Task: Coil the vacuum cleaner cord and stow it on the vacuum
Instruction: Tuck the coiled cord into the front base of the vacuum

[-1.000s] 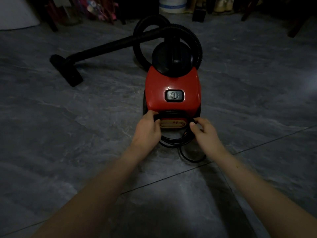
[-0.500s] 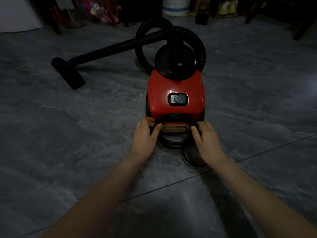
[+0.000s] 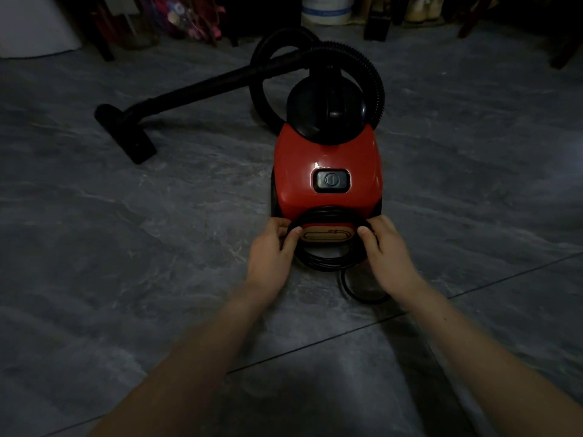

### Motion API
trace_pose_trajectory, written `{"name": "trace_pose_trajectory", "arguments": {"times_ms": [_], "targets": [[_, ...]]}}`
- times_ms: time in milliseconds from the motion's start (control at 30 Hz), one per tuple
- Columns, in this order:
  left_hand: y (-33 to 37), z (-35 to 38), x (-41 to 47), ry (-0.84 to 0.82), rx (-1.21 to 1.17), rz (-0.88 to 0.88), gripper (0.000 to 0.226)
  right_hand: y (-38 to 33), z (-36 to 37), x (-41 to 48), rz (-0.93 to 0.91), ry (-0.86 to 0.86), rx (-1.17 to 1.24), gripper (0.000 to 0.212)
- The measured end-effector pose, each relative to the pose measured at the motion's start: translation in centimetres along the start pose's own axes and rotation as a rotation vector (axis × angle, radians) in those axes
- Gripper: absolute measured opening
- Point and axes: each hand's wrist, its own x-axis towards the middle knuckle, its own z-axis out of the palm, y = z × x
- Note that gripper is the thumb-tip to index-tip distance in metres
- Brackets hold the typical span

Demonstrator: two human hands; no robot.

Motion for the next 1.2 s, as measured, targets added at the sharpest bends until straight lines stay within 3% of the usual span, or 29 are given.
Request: {"name": "trace_pose_trajectory", "arguments": {"times_ms": [400,700,1200], "targets": [[-0.8,0.2,0.6,-0.035,-0.125,-0.1,0.03,0.5,-0.7,0.2,0.03,-0.031,-0.002,0.024],[-0.7,0.5,0.7,-0.011,-0.086,-0.066,0.025,0.3,-0.7,0.8,-0.043,-0.133,-0.133,0.021],[0.3,0.5,0.2,0.023,-0.041,0.007,0.022,0.1,-0.7,1.2,-0.084,-0.103,-0.166,0.023]]}}
